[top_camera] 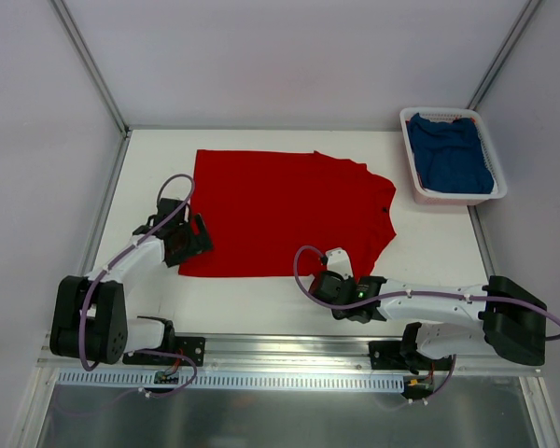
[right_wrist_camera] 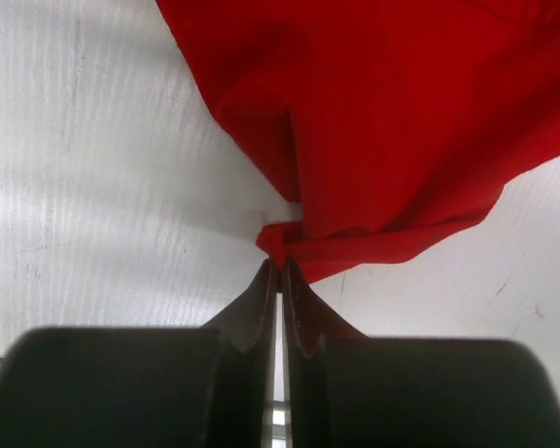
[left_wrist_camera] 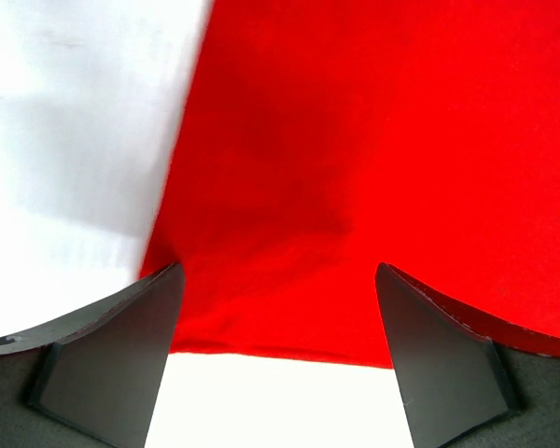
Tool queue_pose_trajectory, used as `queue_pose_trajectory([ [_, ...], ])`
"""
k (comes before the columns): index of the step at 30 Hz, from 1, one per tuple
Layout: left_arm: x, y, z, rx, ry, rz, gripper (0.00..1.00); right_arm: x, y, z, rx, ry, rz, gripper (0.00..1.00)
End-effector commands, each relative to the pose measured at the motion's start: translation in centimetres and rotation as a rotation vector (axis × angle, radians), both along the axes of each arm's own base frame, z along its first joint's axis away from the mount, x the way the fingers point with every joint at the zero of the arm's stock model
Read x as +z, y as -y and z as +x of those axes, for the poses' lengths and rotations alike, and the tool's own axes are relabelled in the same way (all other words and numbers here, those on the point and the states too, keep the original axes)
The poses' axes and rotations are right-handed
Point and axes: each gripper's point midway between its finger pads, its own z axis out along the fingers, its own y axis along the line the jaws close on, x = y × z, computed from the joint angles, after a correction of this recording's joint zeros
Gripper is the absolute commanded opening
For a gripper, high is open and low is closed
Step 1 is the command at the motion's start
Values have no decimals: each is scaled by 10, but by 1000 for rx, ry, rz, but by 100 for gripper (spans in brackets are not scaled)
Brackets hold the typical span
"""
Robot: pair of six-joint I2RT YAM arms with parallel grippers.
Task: Fold and stack the t-shirts
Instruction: Grap the side of the flattened tshirt closest away from the robot with both arms
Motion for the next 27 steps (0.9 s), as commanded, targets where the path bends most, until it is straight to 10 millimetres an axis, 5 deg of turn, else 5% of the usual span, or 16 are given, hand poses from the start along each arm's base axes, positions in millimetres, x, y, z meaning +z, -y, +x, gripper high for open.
queue_pose_trajectory([
  [1,17,-13,1,20,38,74,85,3,-9,2,11,10,25,0],
  [11,28,-28,-24,75,13,124,85,2,-11,1,22,10,45,0],
  [27,-9,-24,-47,114,-112,111,83,18,-9,3,23,41,86,0],
])
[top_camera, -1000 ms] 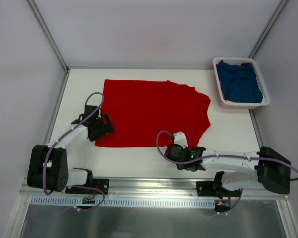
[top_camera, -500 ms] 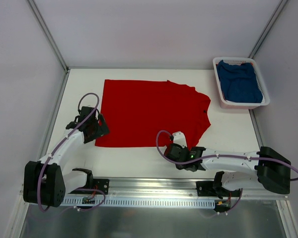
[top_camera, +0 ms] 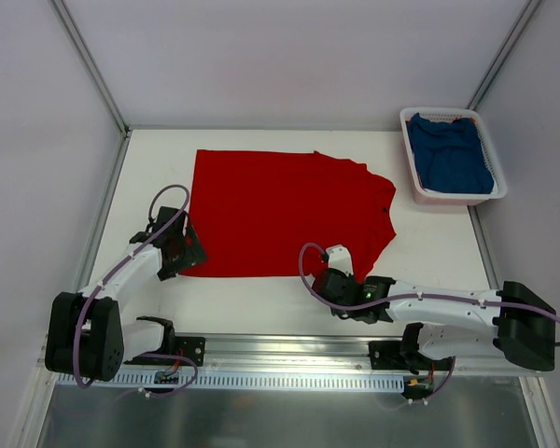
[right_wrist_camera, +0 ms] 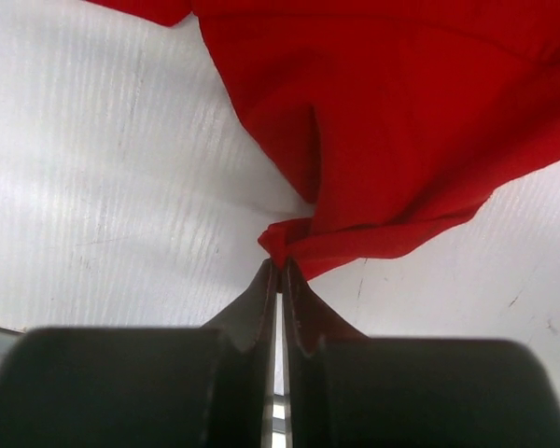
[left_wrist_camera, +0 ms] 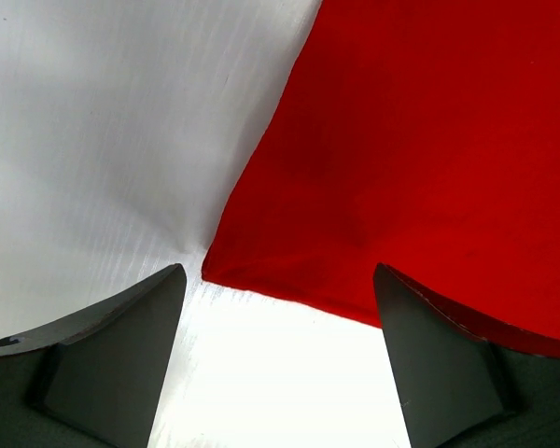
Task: Fold and stack the t-shirts
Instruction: Grap the side of the flattened tshirt closest away from the robot with both arms
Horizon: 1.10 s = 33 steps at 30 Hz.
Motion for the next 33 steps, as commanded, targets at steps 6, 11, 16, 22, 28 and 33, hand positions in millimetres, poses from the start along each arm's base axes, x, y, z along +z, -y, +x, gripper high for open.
queue_pose_trajectory([
  [6,-15,6,2,0,-7,-25,77,9,5,0,-1,24,19,0],
  [11,-15,10,9,-10,7,-39,61,12,6,0,-5,30,27,0],
  [16,-15,11,11,-12,10,-42,44,14,6,0,-7,33,36,0],
  [22,-15,11,11,-12,12,-40,32,14,6,1,-6,34,32,0],
  [28,-14,15,6,-25,17,-60,60,12,3,1,-4,26,33,0],
  [33,-5,16,-2,-19,40,-73,69,11,0,1,4,26,40,0],
])
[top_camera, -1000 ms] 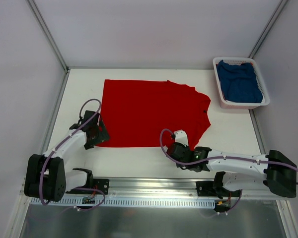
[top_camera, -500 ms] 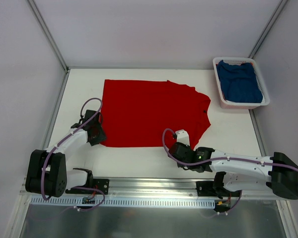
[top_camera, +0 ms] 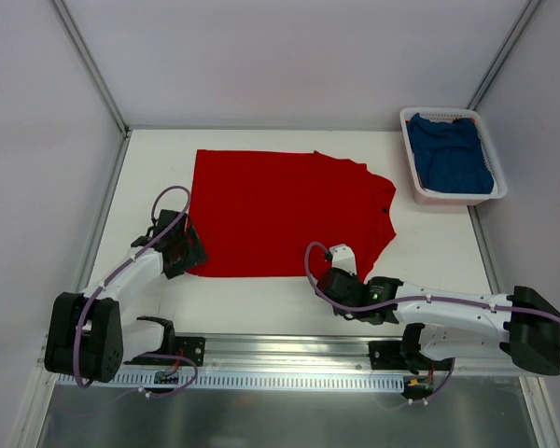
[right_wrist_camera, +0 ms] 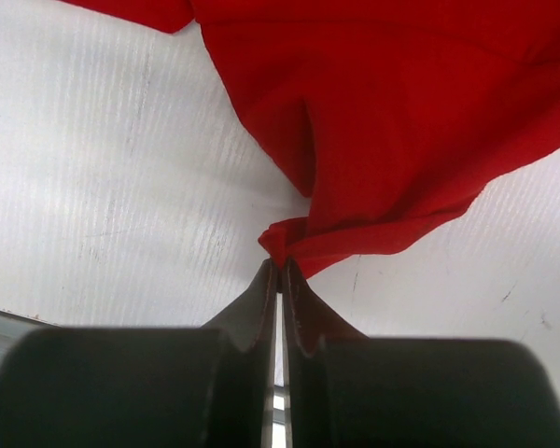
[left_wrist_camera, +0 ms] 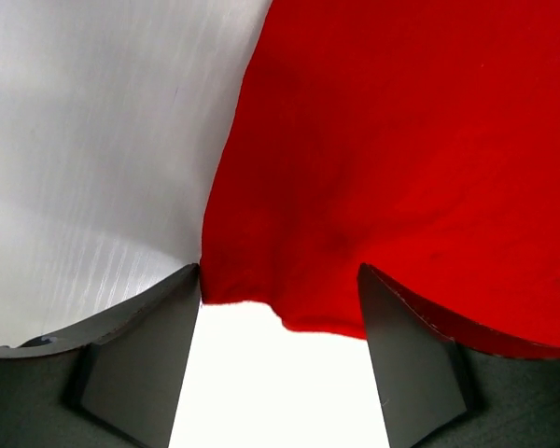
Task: Fold and stack the t-shirts
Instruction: Grap the side of the flattened tshirt closest away from the robot with both arms
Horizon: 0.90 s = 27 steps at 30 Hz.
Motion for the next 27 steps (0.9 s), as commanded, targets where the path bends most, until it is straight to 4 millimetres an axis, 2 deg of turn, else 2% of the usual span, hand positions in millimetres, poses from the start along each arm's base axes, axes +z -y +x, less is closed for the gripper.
queue_pose_trajectory([
  [1,3,1,-15,7,-9,-5,68,1,-3,1,3,11,4,0],
  [11,28,-13,-27,112,107,14,58,-2,-7,2,14,4,5,0],
  [19,17,-15,-31,153,51,16,56,4,-5,2,10,21,22,0],
  [23,13,-17,-32,171,30,30,48,5,-4,2,4,24,36,0],
  [27,10,-20,-32,187,25,45,48,5,-2,2,2,28,38,0],
])
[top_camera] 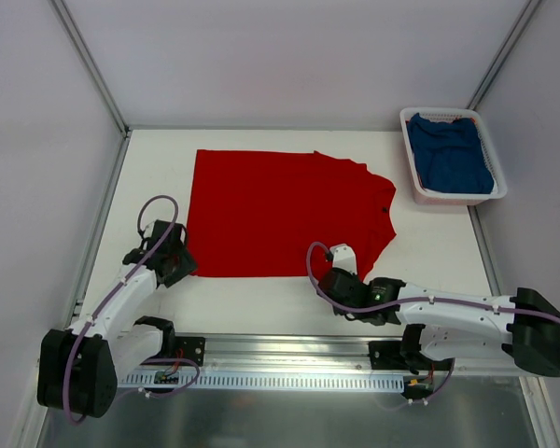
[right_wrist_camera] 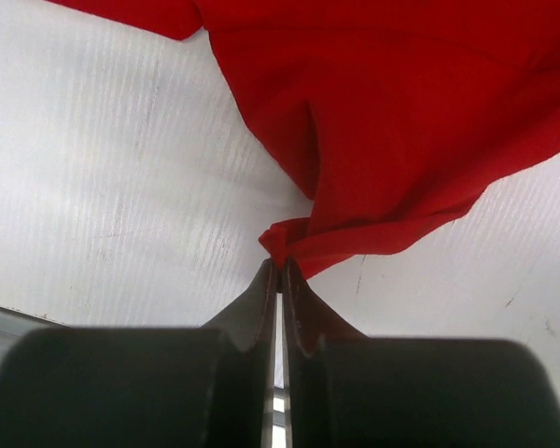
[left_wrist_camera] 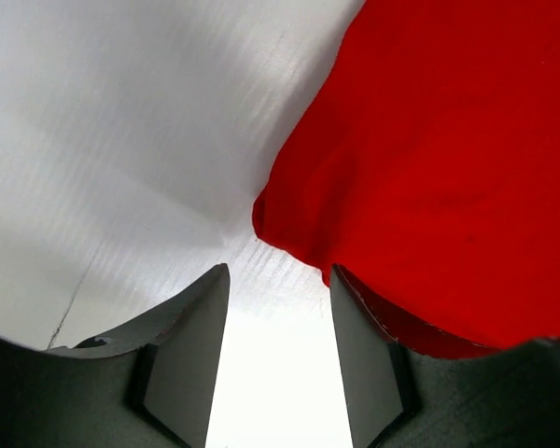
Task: Fold and stack the t-shirts
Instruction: Grap the side of the flattened tshirt closest away from the robot with both arms
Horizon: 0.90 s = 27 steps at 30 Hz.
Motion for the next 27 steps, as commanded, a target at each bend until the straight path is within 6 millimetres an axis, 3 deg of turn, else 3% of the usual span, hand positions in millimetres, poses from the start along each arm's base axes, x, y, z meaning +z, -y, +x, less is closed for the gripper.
queue_pose_trajectory([
  [1,-2,-8,-3,44,-8,35,47,4,0,1,-6,21,17,0],
  [7,-6,-13,-2,72,-26,62,35,5,4,1,-7,25,19,0],
  [27,3,-16,25,72,9,100,36,7,8,0,-13,32,34,0],
])
